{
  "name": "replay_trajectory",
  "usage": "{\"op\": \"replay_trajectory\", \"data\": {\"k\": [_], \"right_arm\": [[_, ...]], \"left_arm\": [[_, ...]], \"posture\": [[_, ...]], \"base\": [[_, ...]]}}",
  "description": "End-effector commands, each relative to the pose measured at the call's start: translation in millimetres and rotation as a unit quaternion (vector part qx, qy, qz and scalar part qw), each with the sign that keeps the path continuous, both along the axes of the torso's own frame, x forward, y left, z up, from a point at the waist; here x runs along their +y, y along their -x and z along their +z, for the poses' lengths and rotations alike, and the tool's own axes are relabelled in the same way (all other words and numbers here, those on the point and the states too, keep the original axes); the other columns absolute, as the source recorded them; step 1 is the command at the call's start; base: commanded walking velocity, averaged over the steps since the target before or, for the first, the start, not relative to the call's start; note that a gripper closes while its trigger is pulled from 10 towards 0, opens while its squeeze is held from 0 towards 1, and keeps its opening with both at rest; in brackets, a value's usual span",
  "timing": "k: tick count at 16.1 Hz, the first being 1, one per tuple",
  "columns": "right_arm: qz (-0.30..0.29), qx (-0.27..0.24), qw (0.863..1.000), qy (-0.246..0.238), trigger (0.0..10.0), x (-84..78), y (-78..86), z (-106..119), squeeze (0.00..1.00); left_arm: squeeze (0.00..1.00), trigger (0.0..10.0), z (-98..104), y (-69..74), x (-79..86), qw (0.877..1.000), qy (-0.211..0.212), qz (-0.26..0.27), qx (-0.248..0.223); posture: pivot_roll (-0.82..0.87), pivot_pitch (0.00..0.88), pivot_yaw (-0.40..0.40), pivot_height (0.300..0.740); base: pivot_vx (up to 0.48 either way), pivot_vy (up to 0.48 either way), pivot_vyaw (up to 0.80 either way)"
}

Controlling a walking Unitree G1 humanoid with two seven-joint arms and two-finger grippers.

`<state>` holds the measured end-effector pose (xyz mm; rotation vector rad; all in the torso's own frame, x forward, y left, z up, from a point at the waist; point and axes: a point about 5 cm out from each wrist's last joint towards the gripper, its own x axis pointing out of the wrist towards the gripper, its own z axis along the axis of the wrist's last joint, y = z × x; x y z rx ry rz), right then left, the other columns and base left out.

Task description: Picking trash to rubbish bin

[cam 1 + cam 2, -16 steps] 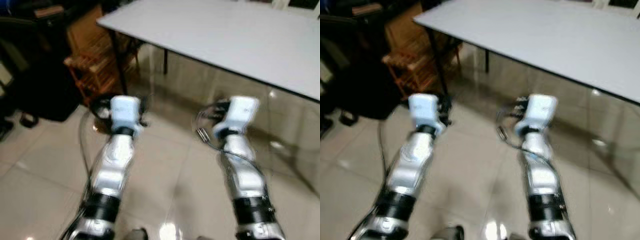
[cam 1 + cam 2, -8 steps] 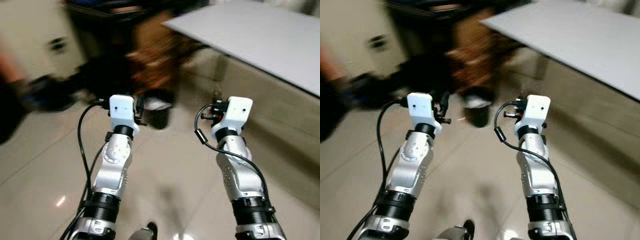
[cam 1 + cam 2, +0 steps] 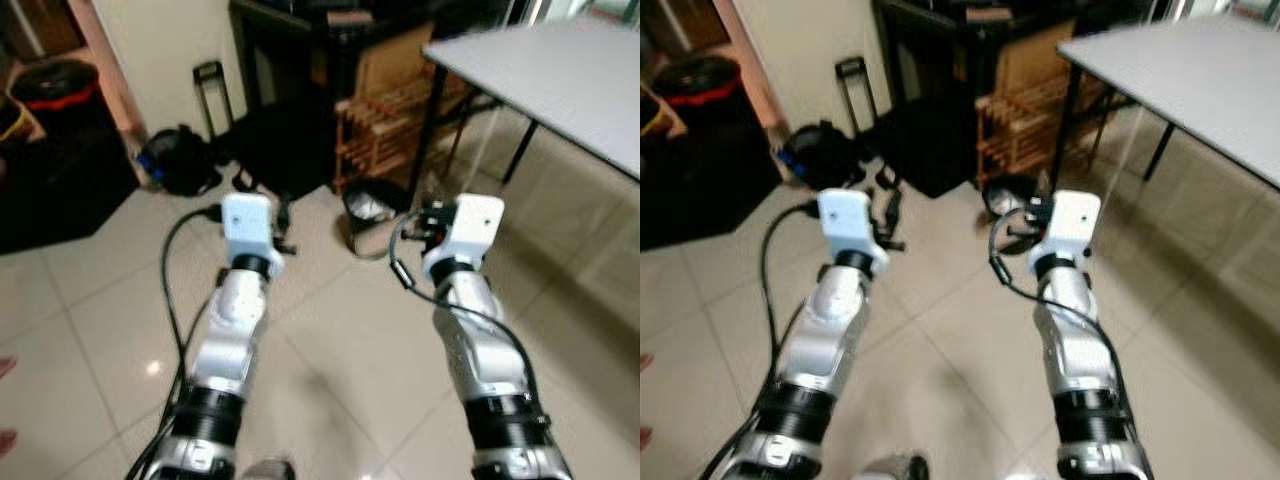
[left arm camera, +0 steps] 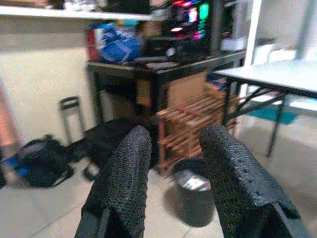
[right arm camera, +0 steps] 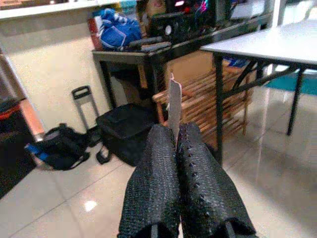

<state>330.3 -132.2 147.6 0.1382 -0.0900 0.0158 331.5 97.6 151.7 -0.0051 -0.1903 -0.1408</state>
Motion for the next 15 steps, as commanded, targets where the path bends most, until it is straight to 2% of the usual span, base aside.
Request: {"op": "replay_trajectory", "data": {"k": [1,15], "right_arm": [[0.009,0.005,1.0,-0.003,10.0,3.8,-0.6,0.2,0.0],[0.035,0.011,0.999,0.005,10.0,10.9,-0.1,-1.7,0.0]], "left_arm": [[0.0,10.0,-0.6,-1.2,4.6,1.0,-0.008,0.008,0.004],[0.0,10.0,-2.8,-1.1,3.7,1.0,-0.008,0.005,0.011]], "posture": [[-0.04,0.103,0.034,0.74],[-0.04,0.086,0.032,0.74]], "base": [[0.401,0.0,0.0],[0.406,0.0,0.0]]}}
